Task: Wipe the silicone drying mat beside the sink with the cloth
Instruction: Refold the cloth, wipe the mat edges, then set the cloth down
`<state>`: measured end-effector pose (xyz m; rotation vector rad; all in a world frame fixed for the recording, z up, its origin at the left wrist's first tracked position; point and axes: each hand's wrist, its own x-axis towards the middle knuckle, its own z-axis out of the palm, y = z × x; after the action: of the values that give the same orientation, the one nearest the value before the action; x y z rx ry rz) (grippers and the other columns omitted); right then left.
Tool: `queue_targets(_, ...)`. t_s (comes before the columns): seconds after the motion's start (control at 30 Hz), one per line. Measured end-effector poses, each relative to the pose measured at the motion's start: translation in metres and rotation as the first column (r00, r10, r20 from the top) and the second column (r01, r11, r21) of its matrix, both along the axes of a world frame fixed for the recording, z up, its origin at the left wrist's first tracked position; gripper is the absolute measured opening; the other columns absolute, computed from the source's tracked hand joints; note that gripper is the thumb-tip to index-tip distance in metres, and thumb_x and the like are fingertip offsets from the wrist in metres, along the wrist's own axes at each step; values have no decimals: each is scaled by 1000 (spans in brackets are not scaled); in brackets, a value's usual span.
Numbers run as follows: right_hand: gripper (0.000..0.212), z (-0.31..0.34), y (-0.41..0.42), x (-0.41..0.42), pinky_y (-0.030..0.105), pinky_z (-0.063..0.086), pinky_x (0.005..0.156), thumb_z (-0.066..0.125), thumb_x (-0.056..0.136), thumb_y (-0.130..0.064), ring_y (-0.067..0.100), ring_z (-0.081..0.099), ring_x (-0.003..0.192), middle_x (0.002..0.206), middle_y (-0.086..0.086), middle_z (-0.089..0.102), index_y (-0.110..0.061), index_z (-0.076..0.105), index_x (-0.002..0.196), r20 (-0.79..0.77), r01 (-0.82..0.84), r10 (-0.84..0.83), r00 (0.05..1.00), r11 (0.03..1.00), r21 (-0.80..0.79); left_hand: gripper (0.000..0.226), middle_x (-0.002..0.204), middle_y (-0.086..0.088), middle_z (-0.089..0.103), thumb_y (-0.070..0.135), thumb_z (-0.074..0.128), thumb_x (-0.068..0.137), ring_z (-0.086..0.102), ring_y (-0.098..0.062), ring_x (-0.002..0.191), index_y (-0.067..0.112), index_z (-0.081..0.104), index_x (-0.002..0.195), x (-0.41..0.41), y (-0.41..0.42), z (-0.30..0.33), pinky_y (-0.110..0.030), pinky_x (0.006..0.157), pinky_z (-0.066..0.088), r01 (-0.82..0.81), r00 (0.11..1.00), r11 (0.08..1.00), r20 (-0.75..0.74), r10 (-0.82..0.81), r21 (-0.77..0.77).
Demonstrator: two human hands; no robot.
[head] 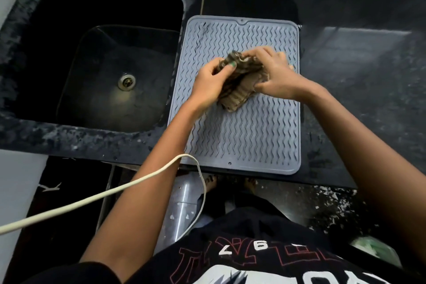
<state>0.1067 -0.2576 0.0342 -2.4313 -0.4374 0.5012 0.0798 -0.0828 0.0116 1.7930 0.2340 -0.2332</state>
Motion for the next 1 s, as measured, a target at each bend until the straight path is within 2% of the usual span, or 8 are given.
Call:
queue_targets(0.13,45,19,7,13,51,36,99,70,75,-32,25,38,117,119,3,48,-18,49,112,-1,-5,5,1000,999,38,29,98,3,69,30,49,101,65,-3,88,7,62,110,6,7,27,-17,79,53,66,996,993,71,-58,-103)
queue_targets(0.27,23,45,4,26,34,59,65,72,80,-21,11,67,76,91,4,67,-13,60,98,-113,-48,63,992,990,132,32,95,1,66,26,47,102,63,2,80,-2,60,113,12,12,46,-10,72,50,52,984,994,172,-36,-92)
queue_targets(0.4,13,71,0,34,40,57,75,69,82,-19,18,64,83,88,1,66,-12,62,89,115,-33,24,993,996,78,14,88,6,65,19,49,101,63,4,79,10,59,99,19,20,66,-14,74,50,99,957,988,285,-61,-122)
queue_targets(0.53,16,83,-3,24,19,46,67,71,80,-22,4,54,71,85,-6,59,-16,62,92,357,-16,-48,933,984,176,11,96,4,69,16,53,99,64,-3,92,14,62,104,22,37,79,-21,84,52,235,915,959,370,-162,-159)
queue_targets(0.63,14,64,-6,2,23,46,66,74,77,-17,8,52,69,82,-4,60,-19,62,83,312,-58,48,949,998,23,20,99,13,68,17,56,96,62,3,93,31,68,102,11,55,68,-18,84,51,447,882,894,153,-446,31)
queue_targets(0.8,21,23,-17,-19,30,48,81,67,85,-27,13,61,91,103,-4,68,-19,70,104,-361,-436,315,878,838,-329,31,126,10,62,37,46,100,59,-10,113,31,58,128,-8,63,30,-26,90,45,618,753,775,-382,-535,132)
queue_targets(0.9,12,13,-22,-8,19,40,67,64,88,-23,3,56,79,98,-6,66,-20,70,97,-159,-164,129,979,959,-232,28,122,1,63,36,46,100,61,-10,93,23,59,121,-8,53,14,-24,76,48,422,861,890,-382,-334,173)
queue_targets(1.0,20,-2,-16,9,33,46,86,62,88,-26,19,58,100,115,8,64,-16,66,105,60,98,-90,994,984,-149,29,108,-3,64,35,52,98,60,-11,75,18,56,121,-3,31,2,-23,66,52,211,920,955,-372,-122,209)
